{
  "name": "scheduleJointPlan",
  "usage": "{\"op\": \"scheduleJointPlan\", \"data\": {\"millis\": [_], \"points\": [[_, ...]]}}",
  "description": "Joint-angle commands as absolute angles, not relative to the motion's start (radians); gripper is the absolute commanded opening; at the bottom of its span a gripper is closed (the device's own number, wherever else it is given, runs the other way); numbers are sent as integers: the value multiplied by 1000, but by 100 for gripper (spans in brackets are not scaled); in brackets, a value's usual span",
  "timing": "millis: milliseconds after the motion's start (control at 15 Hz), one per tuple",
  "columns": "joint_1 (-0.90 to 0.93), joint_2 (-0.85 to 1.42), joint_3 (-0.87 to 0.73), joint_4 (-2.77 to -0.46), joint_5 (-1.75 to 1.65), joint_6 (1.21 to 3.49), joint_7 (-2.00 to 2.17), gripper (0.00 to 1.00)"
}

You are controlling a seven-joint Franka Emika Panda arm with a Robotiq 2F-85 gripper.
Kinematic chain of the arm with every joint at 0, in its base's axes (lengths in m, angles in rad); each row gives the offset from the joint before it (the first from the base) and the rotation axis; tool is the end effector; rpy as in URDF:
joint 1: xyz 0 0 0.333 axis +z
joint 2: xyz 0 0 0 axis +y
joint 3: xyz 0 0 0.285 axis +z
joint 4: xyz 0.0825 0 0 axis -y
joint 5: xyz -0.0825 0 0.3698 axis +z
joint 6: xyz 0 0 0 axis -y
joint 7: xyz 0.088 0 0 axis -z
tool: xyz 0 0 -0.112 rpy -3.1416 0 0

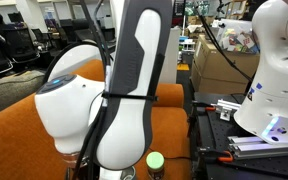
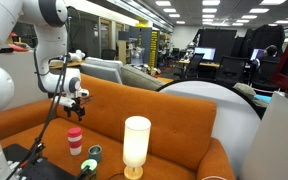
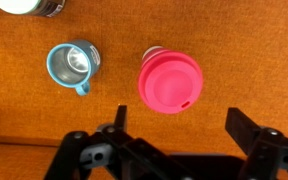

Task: Remove the lid of the orange cup then put on the table

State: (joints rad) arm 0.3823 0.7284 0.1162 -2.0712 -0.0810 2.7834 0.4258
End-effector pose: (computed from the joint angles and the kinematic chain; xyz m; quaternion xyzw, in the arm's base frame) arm 0.4705 0.2662 0.0595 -0.9979 -0.0599 0.0151 0.0201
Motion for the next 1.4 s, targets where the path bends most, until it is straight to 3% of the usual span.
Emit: {"op": "scheduleJointPlan", "data": {"millis": [0, 1333], "points": [[405, 787, 99, -2004, -52, 2761, 378, 100], [474, 929, 67, -1871, -63, 2663, 386, 100]]}}
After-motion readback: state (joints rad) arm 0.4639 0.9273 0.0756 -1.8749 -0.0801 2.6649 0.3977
